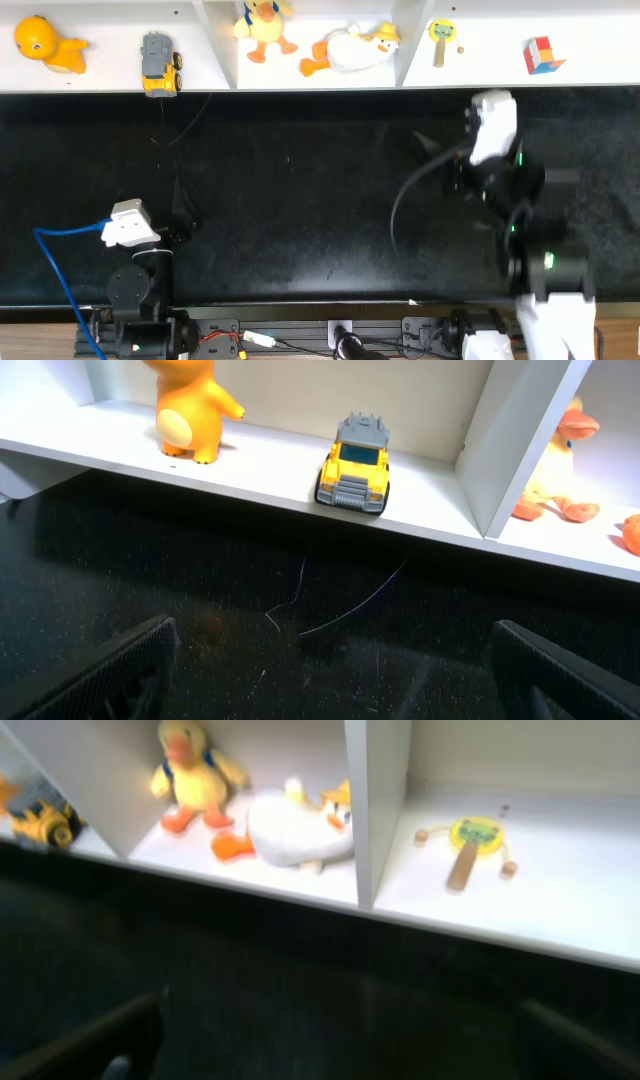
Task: Store Toys
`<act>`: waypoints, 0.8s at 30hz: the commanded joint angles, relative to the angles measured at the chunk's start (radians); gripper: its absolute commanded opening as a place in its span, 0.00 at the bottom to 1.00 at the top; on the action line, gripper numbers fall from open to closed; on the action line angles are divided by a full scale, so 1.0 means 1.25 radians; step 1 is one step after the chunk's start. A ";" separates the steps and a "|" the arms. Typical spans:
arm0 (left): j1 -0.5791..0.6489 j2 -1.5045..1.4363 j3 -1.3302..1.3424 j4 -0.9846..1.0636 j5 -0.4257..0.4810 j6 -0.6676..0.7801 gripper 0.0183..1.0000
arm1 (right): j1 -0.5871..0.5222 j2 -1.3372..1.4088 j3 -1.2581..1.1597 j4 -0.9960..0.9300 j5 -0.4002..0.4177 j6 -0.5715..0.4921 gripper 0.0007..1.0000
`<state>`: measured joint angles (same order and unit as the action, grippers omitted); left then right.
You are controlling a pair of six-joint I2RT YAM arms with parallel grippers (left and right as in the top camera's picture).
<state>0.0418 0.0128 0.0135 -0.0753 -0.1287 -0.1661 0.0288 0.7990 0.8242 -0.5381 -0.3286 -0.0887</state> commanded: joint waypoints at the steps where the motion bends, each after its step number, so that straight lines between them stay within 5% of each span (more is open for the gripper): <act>1: 0.006 -0.008 -0.005 0.003 -0.003 -0.009 1.00 | 0.005 -0.165 -0.133 0.053 0.041 0.018 1.00; 10: 0.006 -0.008 -0.005 0.003 -0.003 -0.009 1.00 | 0.004 -0.490 -0.353 0.076 0.117 0.057 0.99; 24: 0.006 -0.008 -0.005 0.003 -0.003 -0.009 1.00 | 0.020 -0.637 -0.499 0.102 0.219 0.145 0.98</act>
<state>0.0418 0.0128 0.0132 -0.0746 -0.1287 -0.1661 0.0410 0.0147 0.2226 -0.4252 -0.1108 0.0620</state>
